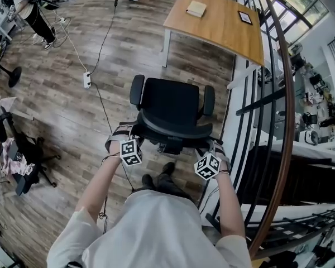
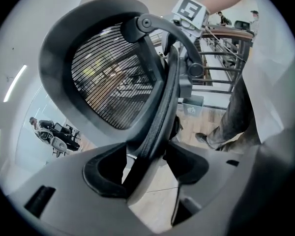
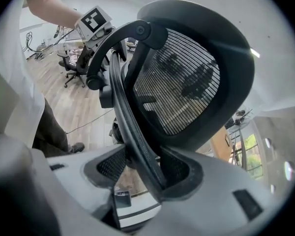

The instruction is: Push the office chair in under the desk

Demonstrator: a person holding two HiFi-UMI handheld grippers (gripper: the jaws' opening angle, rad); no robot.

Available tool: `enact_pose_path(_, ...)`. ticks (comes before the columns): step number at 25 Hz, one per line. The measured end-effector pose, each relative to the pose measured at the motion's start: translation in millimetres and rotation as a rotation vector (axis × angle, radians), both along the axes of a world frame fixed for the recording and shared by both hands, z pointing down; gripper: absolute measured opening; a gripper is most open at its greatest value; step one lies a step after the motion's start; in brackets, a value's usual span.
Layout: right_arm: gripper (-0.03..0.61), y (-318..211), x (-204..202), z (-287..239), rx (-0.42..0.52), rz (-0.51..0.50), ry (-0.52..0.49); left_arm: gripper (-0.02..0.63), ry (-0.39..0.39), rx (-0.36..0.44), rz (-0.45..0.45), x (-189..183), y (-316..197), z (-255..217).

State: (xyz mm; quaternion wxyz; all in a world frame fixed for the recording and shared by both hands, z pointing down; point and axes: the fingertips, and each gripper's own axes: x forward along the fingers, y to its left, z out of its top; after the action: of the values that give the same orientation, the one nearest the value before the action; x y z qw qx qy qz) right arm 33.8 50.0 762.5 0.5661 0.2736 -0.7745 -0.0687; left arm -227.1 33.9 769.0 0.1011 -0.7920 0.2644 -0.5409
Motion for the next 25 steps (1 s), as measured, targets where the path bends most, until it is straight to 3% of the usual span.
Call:
enact_pose_path(20, 0.207, -115.0, 65.0, -1.3, -0.002, -0.014, 0.001, 0.253, -0.078, 0.032, -0.039, 61.1, -116.4, 5.6)
enact_pose_path(25, 0.209, -142.1, 89.8, -7.3, 0.012, 0.014, 0.002, 0.252, -0.078, 0.043, -0.009, 88.9, -148.9, -3.7)
